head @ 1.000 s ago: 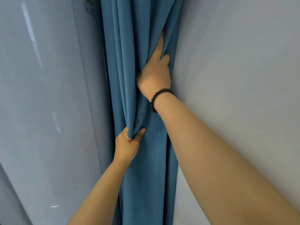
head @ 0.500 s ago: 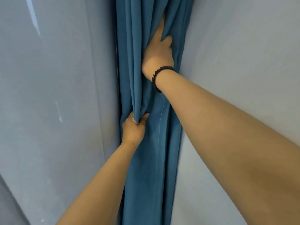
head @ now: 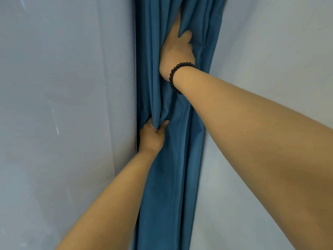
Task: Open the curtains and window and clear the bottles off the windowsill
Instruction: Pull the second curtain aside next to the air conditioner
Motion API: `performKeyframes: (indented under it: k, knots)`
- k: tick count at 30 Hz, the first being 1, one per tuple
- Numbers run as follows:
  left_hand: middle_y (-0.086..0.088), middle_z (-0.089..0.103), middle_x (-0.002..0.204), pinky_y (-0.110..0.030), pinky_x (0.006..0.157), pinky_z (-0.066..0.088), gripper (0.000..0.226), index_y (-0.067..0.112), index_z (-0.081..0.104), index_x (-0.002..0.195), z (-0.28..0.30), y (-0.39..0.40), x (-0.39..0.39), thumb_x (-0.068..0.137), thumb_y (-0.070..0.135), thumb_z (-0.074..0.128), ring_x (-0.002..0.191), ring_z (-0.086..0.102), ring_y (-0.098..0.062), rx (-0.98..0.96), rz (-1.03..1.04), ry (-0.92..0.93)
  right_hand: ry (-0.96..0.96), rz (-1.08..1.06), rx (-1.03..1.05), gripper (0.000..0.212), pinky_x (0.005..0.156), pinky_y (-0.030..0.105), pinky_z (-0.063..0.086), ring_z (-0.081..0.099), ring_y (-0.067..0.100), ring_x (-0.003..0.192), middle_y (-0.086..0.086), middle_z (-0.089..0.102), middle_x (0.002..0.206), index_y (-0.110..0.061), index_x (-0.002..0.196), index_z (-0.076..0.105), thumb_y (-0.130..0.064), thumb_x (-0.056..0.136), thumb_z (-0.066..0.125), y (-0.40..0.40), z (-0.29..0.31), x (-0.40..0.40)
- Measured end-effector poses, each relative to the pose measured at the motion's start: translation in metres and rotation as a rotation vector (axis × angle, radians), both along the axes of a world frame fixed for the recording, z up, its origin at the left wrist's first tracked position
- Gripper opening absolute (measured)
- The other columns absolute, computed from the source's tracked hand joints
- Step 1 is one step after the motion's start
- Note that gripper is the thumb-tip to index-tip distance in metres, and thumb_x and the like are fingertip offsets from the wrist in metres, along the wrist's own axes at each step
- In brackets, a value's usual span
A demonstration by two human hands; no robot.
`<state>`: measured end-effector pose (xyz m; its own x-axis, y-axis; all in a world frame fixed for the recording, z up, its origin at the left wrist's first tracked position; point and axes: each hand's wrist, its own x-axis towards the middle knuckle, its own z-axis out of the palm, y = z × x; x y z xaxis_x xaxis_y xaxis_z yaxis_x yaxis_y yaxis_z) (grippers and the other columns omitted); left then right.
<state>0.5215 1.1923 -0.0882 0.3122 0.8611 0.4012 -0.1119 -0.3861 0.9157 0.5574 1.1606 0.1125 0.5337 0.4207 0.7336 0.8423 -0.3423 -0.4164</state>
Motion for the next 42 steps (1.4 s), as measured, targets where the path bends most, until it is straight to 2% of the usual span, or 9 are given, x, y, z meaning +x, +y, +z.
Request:
performKeyframes:
  k: [5, 12, 16, 21, 24, 26, 34, 38, 42]
  knots:
    - [0.013, 0.065, 0.094, -0.007, 0.068, 0.046, 0.024, 0.022, 0.061, 0.116, -0.003, -0.003, 0.002, 0.095, 0.032, 0.061, 0.083, 0.06, 0.001, -0.004, -0.011, -0.011, -0.017, -0.023, -0.003, 0.083, 0.076, 0.027, 0.042, 0.05, 0.021, 0.11, 0.014, 0.03, 0.142, -0.023, 0.15, -0.013, 0.005, 0.092, 0.04, -0.004, -0.002, 0.003]
    - [0.01, 0.063, 0.083, -0.001, 0.056, 0.044, 0.015, 0.022, 0.059, 0.108, -0.013, -0.041, -0.007, 0.095, 0.03, 0.061, 0.075, 0.057, -0.001, 0.01, 0.0, 0.02, -0.047, 0.055, -0.034, 0.075, 0.09, 0.031, 0.044, 0.046, 0.028, 0.121, 0.018, 0.024, 0.146, -0.022, 0.151, -0.005, -0.012, 0.094, 0.043, -0.047, -0.012, 0.004]
    - [0.001, 0.063, 0.083, -0.003, 0.054, 0.045, 0.012, 0.021, 0.058, 0.108, -0.019, -0.073, -0.018, 0.097, 0.025, 0.059, 0.073, 0.057, -0.01, 0.013, -0.006, 0.054, 0.05, 0.061, -0.021, 0.077, 0.091, 0.032, 0.047, 0.049, 0.026, 0.115, 0.015, 0.026, 0.146, -0.021, 0.151, -0.01, 0.003, 0.093, 0.036, -0.078, -0.018, 0.001]
    - [0.008, 0.06, 0.08, -0.008, 0.045, 0.045, 0.016, 0.026, 0.052, 0.113, -0.015, -0.12, -0.033, 0.1, 0.016, 0.052, 0.062, 0.052, -0.007, -0.01, 0.015, 0.088, 0.08, 0.096, -0.068, 0.076, 0.097, 0.033, 0.041, 0.042, 0.029, 0.124, 0.016, 0.021, 0.15, -0.02, 0.151, -0.01, 0.002, 0.094, 0.036, -0.114, -0.019, -0.018]
    - [-0.001, 0.057, 0.077, -0.018, 0.042, 0.043, 0.007, 0.02, 0.051, 0.106, -0.009, -0.143, -0.048, 0.099, 0.019, 0.052, 0.057, 0.047, -0.013, -0.036, 0.022, 0.152, 0.121, 0.136, -0.105, 0.091, 0.098, 0.035, 0.042, 0.042, 0.03, 0.126, 0.016, 0.017, 0.151, -0.021, 0.15, -0.013, -0.004, 0.089, 0.053, -0.139, -0.016, -0.027]
    - [-0.005, 0.057, 0.081, -0.021, 0.043, 0.043, 0.014, 0.014, 0.049, 0.104, -0.007, -0.152, -0.058, 0.096, 0.023, 0.056, 0.058, 0.049, -0.014, -0.059, 0.025, 0.189, 0.131, 0.178, -0.112, 0.105, 0.097, 0.036, 0.045, 0.044, 0.031, 0.124, 0.017, 0.021, 0.149, -0.021, 0.15, -0.012, -0.016, 0.081, 0.067, -0.153, -0.02, -0.028]
    - [0.005, 0.057, 0.118, -0.014, 0.073, 0.049, 0.067, 0.021, 0.032, 0.132, 0.007, -0.214, -0.096, 0.082, 0.027, 0.077, 0.1, 0.06, -0.006, -0.042, -0.05, 0.119, 0.229, 0.235, -0.039, 0.101, 0.09, 0.046, 0.051, 0.049, 0.034, 0.112, 0.012, 0.034, 0.128, -0.027, 0.148, 0.004, -0.035, 0.072, 0.07, -0.223, -0.042, -0.049]
    - [0.002, 0.04, 0.143, -0.035, 0.103, 0.048, 0.102, 0.028, 0.012, 0.148, 0.016, -0.244, -0.107, 0.075, 0.028, 0.083, 0.126, 0.049, -0.016, 0.013, -0.045, 0.13, 0.176, 0.15, -0.036, 0.103, 0.098, 0.049, 0.044, 0.041, 0.034, 0.119, 0.012, 0.031, 0.134, -0.018, 0.148, 0.01, -0.041, 0.068, 0.071, -0.255, -0.051, -0.066]
    - [-0.002, 0.021, 0.158, -0.042, 0.111, 0.041, 0.119, 0.028, -0.008, 0.153, 0.026, -0.286, -0.114, 0.075, 0.025, 0.083, 0.138, 0.038, -0.02, -0.041, -0.041, 0.13, 0.055, 0.12, -0.003, 0.114, 0.108, 0.05, 0.031, 0.021, 0.032, 0.139, 0.012, 0.006, 0.155, -0.013, 0.15, 0.001, -0.044, 0.064, 0.071, -0.299, -0.062, -0.085]
